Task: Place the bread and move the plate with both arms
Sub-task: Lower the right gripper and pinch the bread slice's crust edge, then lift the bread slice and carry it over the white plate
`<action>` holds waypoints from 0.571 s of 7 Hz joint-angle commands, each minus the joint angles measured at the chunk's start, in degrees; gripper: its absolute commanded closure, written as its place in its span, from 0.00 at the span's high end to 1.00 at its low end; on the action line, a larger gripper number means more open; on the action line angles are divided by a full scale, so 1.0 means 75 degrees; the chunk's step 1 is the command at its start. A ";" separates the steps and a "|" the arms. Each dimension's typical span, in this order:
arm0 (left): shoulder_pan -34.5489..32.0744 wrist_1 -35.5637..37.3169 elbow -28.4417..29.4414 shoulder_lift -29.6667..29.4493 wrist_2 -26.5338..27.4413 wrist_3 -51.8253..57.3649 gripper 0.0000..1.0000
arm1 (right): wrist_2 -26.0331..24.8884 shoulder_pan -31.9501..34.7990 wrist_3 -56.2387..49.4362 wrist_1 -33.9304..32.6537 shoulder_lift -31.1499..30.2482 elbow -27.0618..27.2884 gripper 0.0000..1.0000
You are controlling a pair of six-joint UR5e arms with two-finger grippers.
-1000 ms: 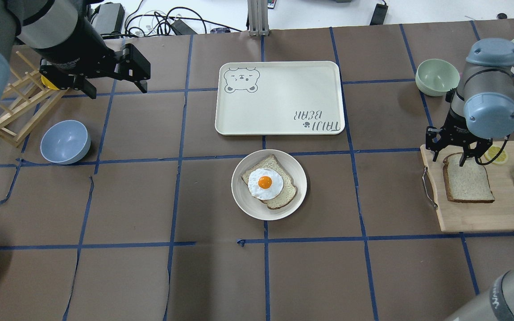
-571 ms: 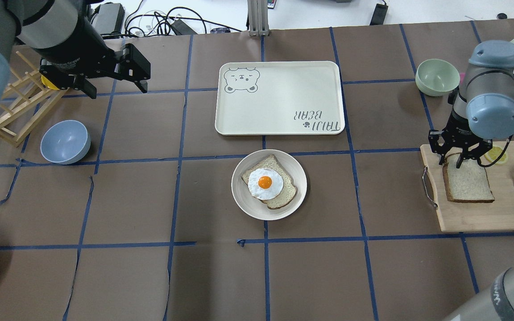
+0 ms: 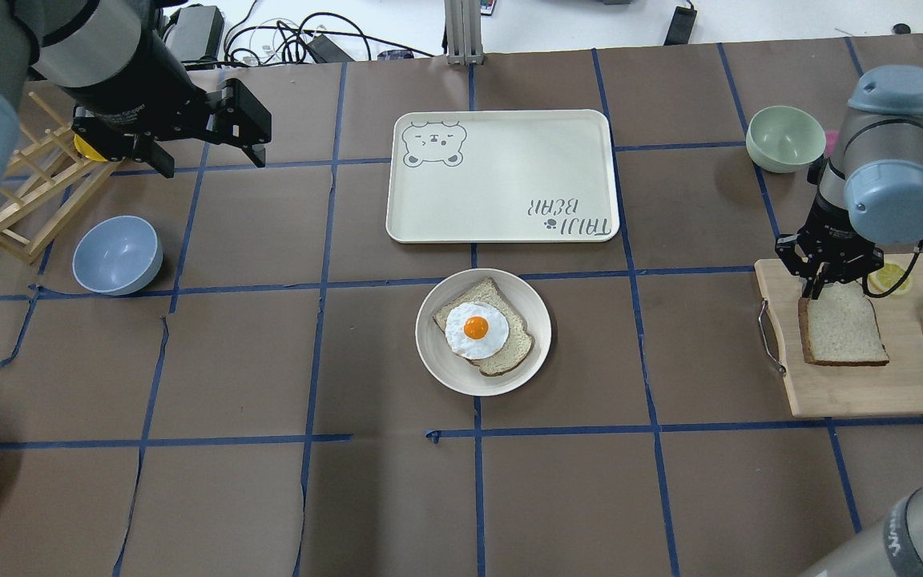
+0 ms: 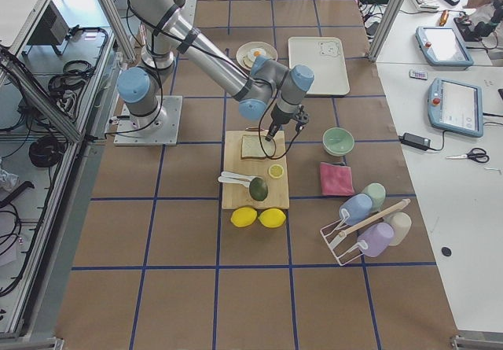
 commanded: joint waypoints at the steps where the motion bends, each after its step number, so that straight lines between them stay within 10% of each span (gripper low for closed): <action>1: 0.0000 0.0000 0.0000 0.0000 0.0003 0.0000 1.00 | 0.0168 0.0167 0.0016 0.1690 -0.0576 -0.0647 0.00; 4: 0.0000 0.0012 0.0000 -0.0012 -0.0008 0.0000 1.00 | 0.0486 0.1907 0.0481 0.3277 -0.0590 -0.2368 0.00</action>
